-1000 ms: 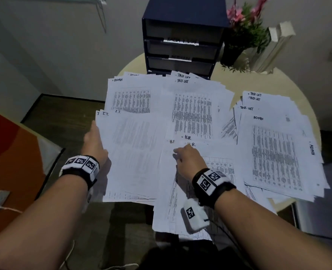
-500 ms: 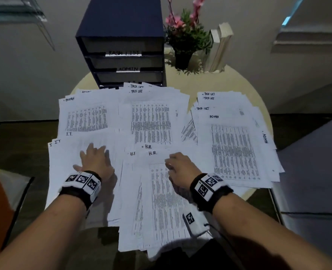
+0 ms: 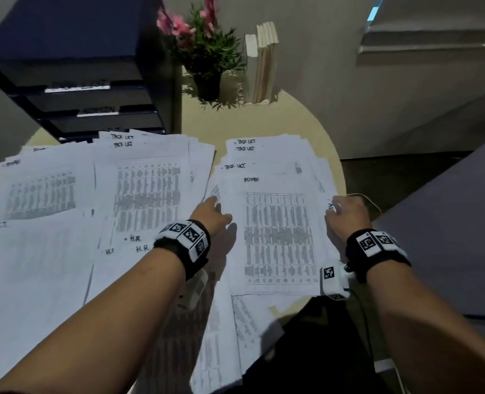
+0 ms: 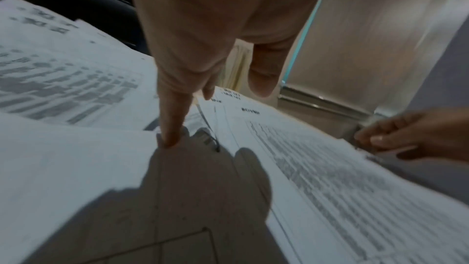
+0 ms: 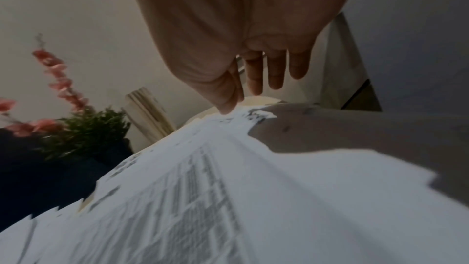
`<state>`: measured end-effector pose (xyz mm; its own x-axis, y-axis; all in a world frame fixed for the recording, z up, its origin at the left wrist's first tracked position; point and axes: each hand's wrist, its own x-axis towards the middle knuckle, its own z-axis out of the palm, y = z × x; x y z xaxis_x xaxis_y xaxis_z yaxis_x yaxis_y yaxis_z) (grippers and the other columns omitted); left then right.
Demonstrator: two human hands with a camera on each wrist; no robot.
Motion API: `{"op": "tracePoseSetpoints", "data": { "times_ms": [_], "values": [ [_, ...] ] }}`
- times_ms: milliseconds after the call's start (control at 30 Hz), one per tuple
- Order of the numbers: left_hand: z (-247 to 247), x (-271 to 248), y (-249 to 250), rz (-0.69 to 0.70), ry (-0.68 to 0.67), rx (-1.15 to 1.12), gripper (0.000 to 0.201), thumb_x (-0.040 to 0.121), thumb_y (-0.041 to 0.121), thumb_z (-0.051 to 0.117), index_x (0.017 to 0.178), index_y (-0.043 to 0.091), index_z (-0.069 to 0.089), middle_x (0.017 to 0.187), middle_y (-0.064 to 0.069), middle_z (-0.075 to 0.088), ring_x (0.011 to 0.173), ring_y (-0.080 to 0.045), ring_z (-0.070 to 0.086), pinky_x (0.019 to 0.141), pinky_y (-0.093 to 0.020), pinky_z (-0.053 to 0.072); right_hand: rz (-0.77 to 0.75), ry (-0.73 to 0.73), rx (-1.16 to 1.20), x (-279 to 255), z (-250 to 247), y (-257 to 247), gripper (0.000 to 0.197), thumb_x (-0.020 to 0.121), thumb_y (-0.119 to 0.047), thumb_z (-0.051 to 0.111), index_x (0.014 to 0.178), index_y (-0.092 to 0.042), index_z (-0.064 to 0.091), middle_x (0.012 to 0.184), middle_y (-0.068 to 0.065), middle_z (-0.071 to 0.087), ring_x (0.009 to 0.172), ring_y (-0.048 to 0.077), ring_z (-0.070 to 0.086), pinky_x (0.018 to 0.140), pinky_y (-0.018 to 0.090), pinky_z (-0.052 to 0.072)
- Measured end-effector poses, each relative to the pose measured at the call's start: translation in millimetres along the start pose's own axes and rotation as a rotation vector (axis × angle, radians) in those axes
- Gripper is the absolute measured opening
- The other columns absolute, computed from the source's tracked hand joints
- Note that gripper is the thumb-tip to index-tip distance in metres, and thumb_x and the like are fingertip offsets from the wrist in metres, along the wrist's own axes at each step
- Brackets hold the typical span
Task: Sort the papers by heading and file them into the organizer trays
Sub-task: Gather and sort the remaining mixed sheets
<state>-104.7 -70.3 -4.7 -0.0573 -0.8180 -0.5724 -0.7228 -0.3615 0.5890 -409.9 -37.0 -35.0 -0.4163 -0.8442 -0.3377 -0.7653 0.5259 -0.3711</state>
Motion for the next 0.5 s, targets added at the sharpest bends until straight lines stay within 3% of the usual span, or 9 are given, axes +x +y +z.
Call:
{"op": "tracePoseSetpoints", "data": {
  "times_ms": [67, 133, 200, 267, 333, 500],
  "values": [
    [19.6, 8.9, 6.4, -0.033, 0.002, 0.083, 0.06, 0.091, 0.021, 0.062, 0.142, 0.005, 0.035, 0.139, -0.019, 0.047, 0.129, -0.037, 0.046, 0.104, -0.038, 0.04, 0.025, -0.049, 0.006, 10.8, 2.0, 14.9, 0.033, 0.091, -0.032, 0.052, 0.111, -0.01, 0.065, 0.12, 0.022, 0.051, 0.109, 0.041, 0.055, 0.093, 0.037, 0.044],
    [35.5, 14.1, 10.4, -0.05, 0.015, 0.126, 0.064, 0.084, 0.021, 0.066, 0.138, 0.005, 0.035, 0.135, -0.023, 0.045, 0.128, -0.043, 0.043, 0.104, -0.051, 0.04, 0.022, -0.062, 0.016, 15.6, 3.6, 20.3, 0.043, 0.09, -0.038, 0.055, 0.122, -0.009, 0.061, 0.119, 0.016, 0.048, 0.111, 0.042, 0.053, 0.094, 0.036, 0.045],
    [49.3, 16.1, 15.2, -0.04, -0.029, 0.161, 0.086, 0.085, 0.022, 0.069, 0.152, 0.01, 0.017, 0.152, -0.022, 0.027, 0.142, -0.043, 0.023, 0.113, -0.054, 0.03, 0.056, -0.054, 0.087, 16.6, 4.3, 20.8, 0.047, 0.084, -0.044, 0.056, 0.122, -0.016, 0.058, 0.125, 0.016, 0.046, 0.111, 0.04, 0.053, 0.099, 0.04, 0.046],
    [61.9, 13.1, 23.9, -0.024, -0.067, 0.199, 0.097, 0.088, 0.022, 0.068, 0.156, 0.012, 0.0, 0.16, -0.02, 0.011, 0.148, -0.04, 0.01, 0.117, -0.052, 0.023, 0.109, -0.055, 0.203, 15.6, 2.3, 22.8, 0.052, 0.083, -0.039, 0.063, 0.13, -0.019, 0.051, 0.129, 0.014, 0.045, 0.111, 0.037, 0.054, 0.101, 0.041, 0.046],
    [77.2, 8.7, 33.2, 0.026, -0.075, 0.252, 0.096, 0.087, 0.021, 0.067, 0.156, 0.012, 0.0, 0.159, -0.022, 0.012, 0.147, -0.041, 0.014, 0.116, -0.052, 0.026, 0.165, -0.085, 0.336, 14.6, -1.2, 31.8, 0.061, 0.084, -0.029, 0.069, 0.137, -0.013, 0.043, 0.13, 0.011, 0.055, 0.111, 0.032, 0.058, 0.095, 0.035, 0.046],
    [85.1, 4.8, 49.6, 0.163, -0.019, 0.219, 0.072, 0.091, 0.01, 0.059, 0.151, 0.001, 0.02, 0.15, -0.019, 0.037, 0.133, -0.034, 0.042, 0.107, -0.042, 0.039, 0.181, -0.076, 0.444, 10.8, -27.4, 60.1, 0.036, 0.089, -0.01, 0.065, 0.124, -0.006, 0.056, 0.115, 0.009, 0.064, 0.097, 0.023, 0.058, 0.082, 0.027, 0.043]
  ]
}}
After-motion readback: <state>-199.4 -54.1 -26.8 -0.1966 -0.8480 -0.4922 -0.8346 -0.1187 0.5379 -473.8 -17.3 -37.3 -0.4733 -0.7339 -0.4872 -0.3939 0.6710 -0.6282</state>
